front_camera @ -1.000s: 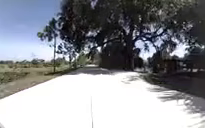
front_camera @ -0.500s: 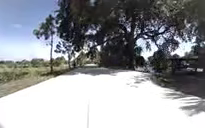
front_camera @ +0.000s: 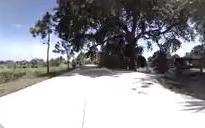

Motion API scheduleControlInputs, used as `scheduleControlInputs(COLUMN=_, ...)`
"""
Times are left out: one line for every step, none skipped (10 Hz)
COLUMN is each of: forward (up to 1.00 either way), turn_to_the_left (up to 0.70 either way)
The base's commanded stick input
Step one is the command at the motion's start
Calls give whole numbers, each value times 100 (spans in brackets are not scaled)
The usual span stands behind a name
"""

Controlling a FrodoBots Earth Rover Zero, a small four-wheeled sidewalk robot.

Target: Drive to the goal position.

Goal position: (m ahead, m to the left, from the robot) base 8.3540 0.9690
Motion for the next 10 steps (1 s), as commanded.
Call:
scheduleControlInputs(forward=85, turn_to_the_left=22)
scheduleControlInputs(forward=85, turn_to_the_left=0)
scheduleControlInputs(forward=85, turn_to_the_left=0)
scheduleControlInputs(forward=85, turn_to_the_left=0)
scheduleControlInputs(forward=85, turn_to_the_left=0)
scheduleControlInputs(forward=85, turn_to_the_left=0)
scheduleControlInputs(forward=85, turn_to_the_left=0)
scheduleControlInputs(forward=85, turn_to_the_left=0)
scheduleControlInputs(forward=85, turn_to_the_left=0)
scheduleControlInputs(forward=85, turn_to_the_left=0)
